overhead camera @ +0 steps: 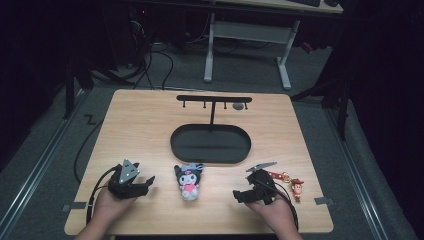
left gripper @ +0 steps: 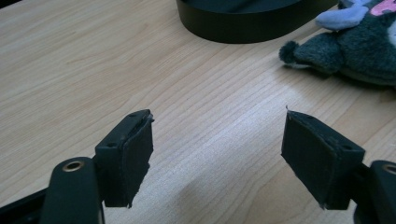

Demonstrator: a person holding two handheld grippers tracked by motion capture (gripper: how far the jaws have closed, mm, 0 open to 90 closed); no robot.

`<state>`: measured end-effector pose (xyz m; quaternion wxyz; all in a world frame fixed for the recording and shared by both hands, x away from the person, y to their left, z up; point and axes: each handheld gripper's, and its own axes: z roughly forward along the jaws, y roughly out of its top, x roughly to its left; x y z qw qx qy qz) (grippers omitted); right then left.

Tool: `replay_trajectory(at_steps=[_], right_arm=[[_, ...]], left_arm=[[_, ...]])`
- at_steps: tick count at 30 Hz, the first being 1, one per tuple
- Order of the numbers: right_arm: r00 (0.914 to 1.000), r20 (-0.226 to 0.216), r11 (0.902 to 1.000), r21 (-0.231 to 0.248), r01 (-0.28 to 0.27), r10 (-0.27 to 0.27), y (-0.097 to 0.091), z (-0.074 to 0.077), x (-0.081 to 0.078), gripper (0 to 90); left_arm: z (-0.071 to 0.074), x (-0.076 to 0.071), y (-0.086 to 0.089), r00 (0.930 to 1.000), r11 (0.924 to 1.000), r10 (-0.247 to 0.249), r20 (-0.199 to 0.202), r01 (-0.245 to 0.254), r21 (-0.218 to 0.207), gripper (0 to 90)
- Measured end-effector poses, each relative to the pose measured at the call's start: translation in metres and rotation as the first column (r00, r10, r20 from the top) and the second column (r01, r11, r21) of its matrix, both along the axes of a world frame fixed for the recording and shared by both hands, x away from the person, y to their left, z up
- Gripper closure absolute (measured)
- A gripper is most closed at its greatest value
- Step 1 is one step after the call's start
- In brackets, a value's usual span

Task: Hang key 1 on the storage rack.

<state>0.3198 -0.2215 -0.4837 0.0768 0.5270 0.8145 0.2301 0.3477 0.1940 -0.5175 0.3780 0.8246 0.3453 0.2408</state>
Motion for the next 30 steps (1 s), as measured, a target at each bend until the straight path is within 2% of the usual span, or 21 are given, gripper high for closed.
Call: replay_trajectory(at_steps=[6, 15, 24, 30], right_arm=[[0.9982, -0.058, 0.9986, -0.049, -0.019, 0.017, -0.004, 0.005, 0.001, 15.7], [0.9897, -0.143, 0.9958, -0.091, -0.004, -0.009, -0.022, 0.017, -0.002, 24.2], [0.9845, -0.164, 0.9918, -0.120, 0.043, -0.062, -0.045, 0.027, -0.007, 31.9], [0.9830, -0.154, 0.9863, -0.146, 0.077, -0.100, -0.063, 0.034, -0.009, 34.3]], left_arm=[[0.000, -0.002, 0.004, 1.0000, 1.0000, 0.007, 0.003, -0.007, 0.003, 25.3], [0.000, -0.003, 0.004, 1.0000, 1.0000, 0.001, -0.001, -0.001, 0.008, 25.3], [-0.001, -0.005, 0.009, 1.0000, 1.0000, 0.008, -0.003, -0.008, 0.001, 25.3], [-0.001, -0.005, 0.010, 1.0000, 1.0000, 0.010, -0.003, -0.010, 0.000, 25.3]])
